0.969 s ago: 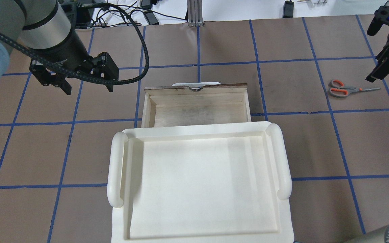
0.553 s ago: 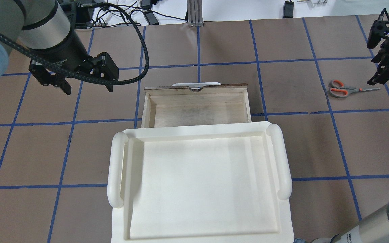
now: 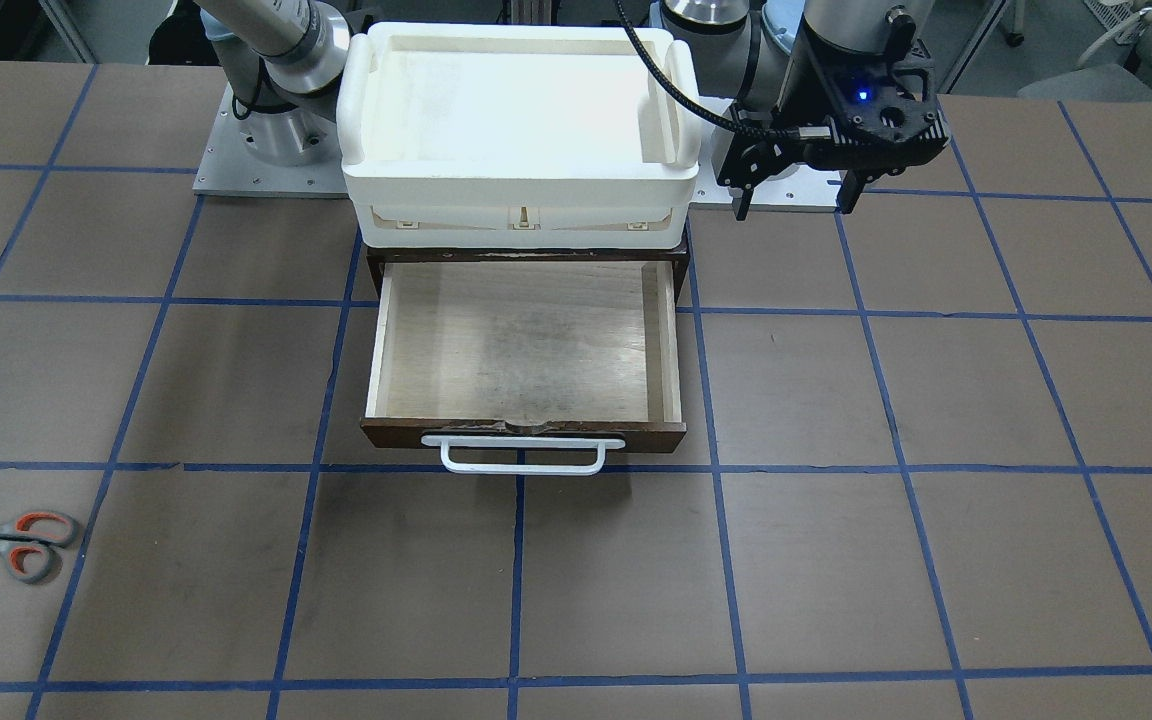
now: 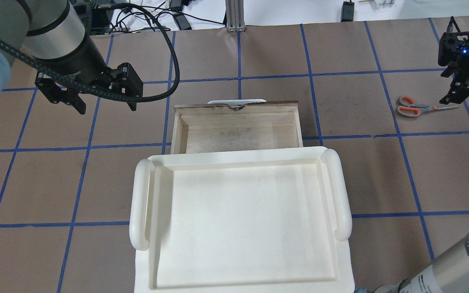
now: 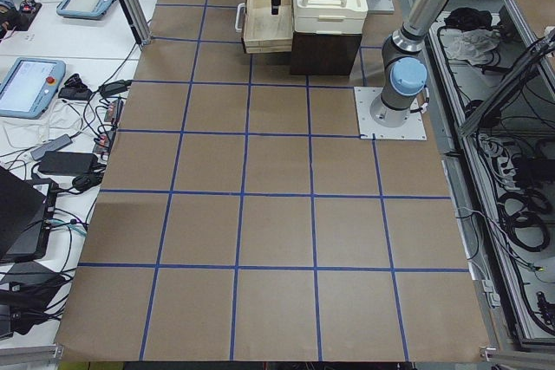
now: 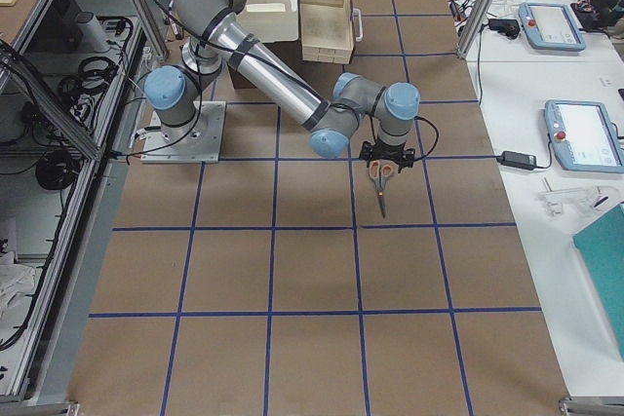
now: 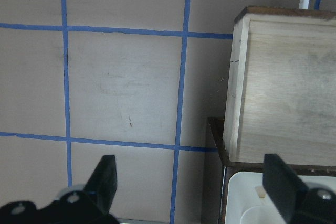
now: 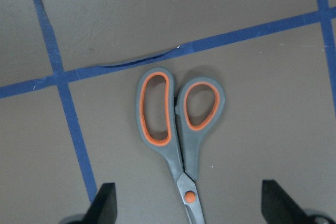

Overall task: Put scissors in drawer and close it
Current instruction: 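Lower the right gripper onto the scissors handles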

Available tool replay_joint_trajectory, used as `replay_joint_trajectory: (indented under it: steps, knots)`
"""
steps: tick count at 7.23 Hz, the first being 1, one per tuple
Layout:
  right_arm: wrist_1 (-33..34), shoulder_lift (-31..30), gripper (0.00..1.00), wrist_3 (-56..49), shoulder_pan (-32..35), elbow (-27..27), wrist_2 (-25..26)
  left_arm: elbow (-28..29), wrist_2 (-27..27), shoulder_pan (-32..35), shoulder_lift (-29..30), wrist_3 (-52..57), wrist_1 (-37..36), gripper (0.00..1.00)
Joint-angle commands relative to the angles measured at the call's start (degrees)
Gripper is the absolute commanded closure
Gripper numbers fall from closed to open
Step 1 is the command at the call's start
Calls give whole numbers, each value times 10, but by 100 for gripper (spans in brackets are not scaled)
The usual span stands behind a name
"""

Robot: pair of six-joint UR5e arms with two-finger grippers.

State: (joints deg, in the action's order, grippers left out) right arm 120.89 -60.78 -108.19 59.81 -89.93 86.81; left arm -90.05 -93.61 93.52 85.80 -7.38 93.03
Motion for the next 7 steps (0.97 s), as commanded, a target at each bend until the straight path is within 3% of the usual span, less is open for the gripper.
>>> replay_joint_trajectory:
  steps: [1, 7]
  knots:
    - [27, 27, 9, -44, -3, 2, -2, 0, 0, 0, 0, 0, -1, 0]
    - [46, 64, 9, -96, -6, 6, 0, 0, 0, 0, 0, 0, 0, 0]
